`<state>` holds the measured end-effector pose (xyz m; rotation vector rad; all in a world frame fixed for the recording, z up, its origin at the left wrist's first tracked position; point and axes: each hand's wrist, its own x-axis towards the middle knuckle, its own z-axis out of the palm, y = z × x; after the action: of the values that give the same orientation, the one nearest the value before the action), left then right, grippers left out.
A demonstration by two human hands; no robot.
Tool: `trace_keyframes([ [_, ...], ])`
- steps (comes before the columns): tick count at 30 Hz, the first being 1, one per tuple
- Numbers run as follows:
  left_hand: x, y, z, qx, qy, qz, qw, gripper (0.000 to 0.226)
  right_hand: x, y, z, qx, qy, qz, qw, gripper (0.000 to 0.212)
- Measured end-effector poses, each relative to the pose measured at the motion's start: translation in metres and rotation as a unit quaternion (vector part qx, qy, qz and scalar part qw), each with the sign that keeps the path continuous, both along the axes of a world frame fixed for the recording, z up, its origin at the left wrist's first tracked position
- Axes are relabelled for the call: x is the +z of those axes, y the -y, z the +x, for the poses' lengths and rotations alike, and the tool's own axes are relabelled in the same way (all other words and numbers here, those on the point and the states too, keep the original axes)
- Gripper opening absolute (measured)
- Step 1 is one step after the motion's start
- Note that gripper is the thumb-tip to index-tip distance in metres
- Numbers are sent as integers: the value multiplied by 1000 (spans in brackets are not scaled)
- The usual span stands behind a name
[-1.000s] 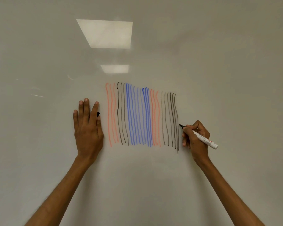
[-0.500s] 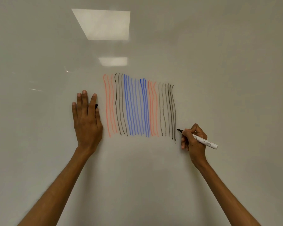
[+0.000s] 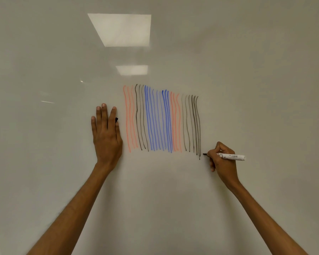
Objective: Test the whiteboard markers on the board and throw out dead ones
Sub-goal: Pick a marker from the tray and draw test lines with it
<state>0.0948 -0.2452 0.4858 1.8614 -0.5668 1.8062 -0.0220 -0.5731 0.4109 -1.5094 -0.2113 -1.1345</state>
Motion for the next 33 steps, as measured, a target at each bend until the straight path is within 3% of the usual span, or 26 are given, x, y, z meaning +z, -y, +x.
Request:
trace_keyframes([
  [3,-1,0,0,-4,2,0,1000,49,8,1,-3,2,-13,-8,1000,33],
  [10,-1,0,0,-1,7,-5,1000,48,86,-9,-20,10,110,0,994,12],
  [16,-2,0,2,-11,17,-10,1000,47,131,-12,-9,-4,105,-14,994,14],
  [33,-11,-4,2,-102,19,-4,995,47,71,-11,-5,-23,71,3,997,13],
])
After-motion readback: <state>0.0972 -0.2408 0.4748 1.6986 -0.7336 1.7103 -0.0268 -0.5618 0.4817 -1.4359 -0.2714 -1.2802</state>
